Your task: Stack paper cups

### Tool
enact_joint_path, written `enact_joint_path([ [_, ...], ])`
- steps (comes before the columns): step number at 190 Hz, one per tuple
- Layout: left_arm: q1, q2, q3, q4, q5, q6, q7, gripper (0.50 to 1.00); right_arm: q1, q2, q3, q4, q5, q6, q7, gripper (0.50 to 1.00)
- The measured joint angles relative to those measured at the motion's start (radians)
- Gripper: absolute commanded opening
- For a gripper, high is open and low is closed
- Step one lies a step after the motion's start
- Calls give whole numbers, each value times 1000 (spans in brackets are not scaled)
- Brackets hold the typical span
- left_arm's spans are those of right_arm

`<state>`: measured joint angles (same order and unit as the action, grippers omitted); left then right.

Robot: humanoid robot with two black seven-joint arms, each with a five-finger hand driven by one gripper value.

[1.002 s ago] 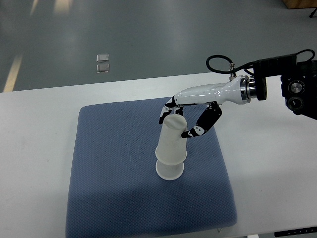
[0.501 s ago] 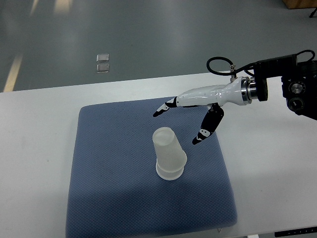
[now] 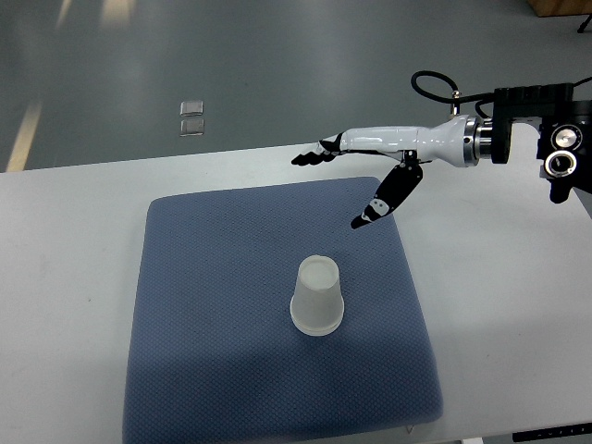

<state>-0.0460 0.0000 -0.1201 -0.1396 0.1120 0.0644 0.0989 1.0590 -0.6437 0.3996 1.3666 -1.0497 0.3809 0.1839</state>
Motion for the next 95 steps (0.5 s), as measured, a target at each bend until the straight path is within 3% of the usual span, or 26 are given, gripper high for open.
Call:
enact_joint_path([
  [48, 0, 0, 0, 0, 0, 0, 0, 1000, -140, 152, 179, -256, 325, -253, -67, 909],
  [95, 0, 0, 0, 0, 0, 0, 0, 1000, -269, 325, 329, -391, 432, -477, -108, 911],
])
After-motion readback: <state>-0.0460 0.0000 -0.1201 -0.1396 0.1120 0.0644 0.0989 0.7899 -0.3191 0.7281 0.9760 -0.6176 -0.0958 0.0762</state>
